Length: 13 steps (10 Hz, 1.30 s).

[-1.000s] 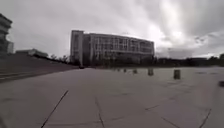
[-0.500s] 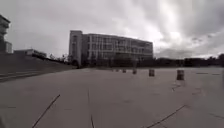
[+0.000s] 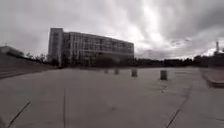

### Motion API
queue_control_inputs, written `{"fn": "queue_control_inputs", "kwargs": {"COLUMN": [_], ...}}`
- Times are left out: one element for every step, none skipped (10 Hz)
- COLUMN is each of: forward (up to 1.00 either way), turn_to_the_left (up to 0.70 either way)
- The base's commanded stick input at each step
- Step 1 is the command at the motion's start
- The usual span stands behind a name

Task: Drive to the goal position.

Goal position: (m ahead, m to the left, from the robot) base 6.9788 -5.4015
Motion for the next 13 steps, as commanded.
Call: {"fn": "queue_control_inputs", "kwargs": {"forward": [0.7,0.7,0.7,0.7,0.7,0.7,0.7,0.7,0.7,0.7,0.7,0.7,0.7], "turn_to_the_left": [-0.35,-0.35,-0.35,-0.35,-0.35,-0.35,-0.35,-0.35,-0.35,-0.35,-0.35,-0.35,-0.28]}}
